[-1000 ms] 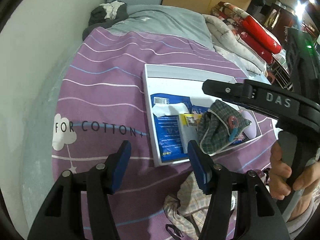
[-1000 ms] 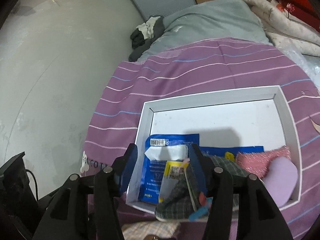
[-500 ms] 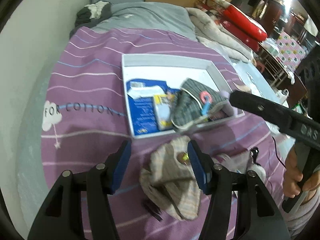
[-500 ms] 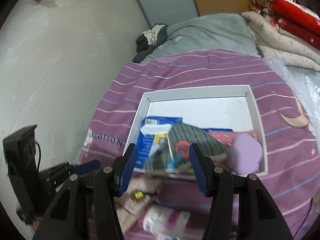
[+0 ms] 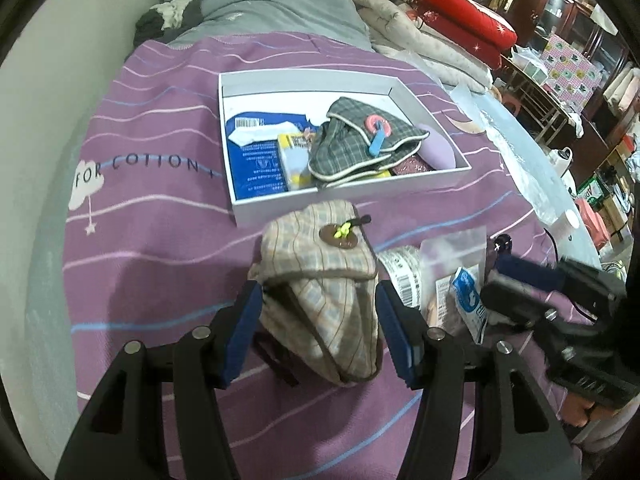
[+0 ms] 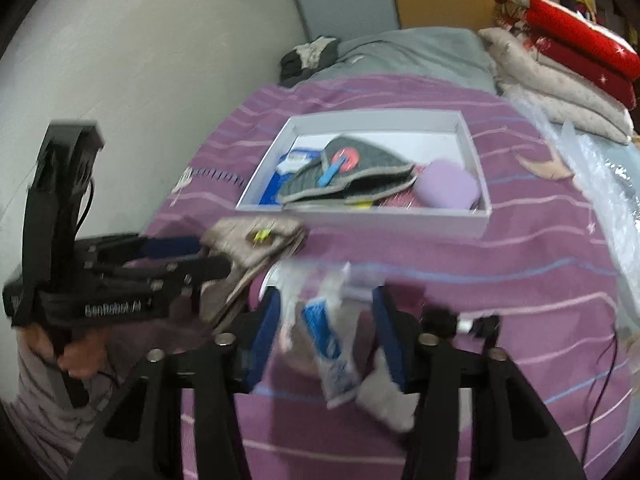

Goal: Organize soft objects
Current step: 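Grasp the beige plaid pouch with the left tool while the right grasps a blue item, then carry the beige plaid pouch into the box with the left tool while the right holds the blue brush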

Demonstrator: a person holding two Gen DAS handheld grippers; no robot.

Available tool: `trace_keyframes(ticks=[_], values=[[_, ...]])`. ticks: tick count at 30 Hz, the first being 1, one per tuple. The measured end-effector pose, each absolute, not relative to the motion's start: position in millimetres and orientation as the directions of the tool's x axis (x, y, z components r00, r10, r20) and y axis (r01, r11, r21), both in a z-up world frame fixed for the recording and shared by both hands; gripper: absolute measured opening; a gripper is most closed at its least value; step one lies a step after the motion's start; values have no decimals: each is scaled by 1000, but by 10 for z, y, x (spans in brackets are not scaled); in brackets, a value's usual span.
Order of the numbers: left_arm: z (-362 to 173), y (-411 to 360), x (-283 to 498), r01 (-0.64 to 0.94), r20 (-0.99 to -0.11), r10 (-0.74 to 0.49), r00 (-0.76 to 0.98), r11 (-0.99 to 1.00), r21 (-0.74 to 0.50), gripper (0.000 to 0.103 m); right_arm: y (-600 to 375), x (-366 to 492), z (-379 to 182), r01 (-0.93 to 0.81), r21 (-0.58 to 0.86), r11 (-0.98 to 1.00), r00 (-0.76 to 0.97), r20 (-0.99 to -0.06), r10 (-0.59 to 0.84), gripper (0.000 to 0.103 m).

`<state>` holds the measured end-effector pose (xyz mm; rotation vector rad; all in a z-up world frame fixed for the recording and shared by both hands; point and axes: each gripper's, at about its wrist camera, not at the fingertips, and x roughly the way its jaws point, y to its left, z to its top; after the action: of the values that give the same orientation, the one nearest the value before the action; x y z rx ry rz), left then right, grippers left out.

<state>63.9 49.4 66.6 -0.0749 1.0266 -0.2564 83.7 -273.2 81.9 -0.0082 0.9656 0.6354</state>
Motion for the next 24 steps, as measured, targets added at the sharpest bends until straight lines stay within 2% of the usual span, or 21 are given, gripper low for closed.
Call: trace_keyframes(ticks=[3,9,18,24], values=[[606,487,642,173,-841,-244,483,968,-182,60,-2649,741,694,-529,211,822,401,-792,461,23],[480,498,673,157,-849,-235,474,971,-182,60,-2552,655,567,-540,103,836,436,-815,382,22],[395,507,696,142,-846,-232,480,972,-186,60,-2531,621,504,-542,57,839,439,-832,340,15],[341,549,704,125,-844,-231,484,973,-194,60,-2538,612,486,-531,71,844,436,-831,345,13]])
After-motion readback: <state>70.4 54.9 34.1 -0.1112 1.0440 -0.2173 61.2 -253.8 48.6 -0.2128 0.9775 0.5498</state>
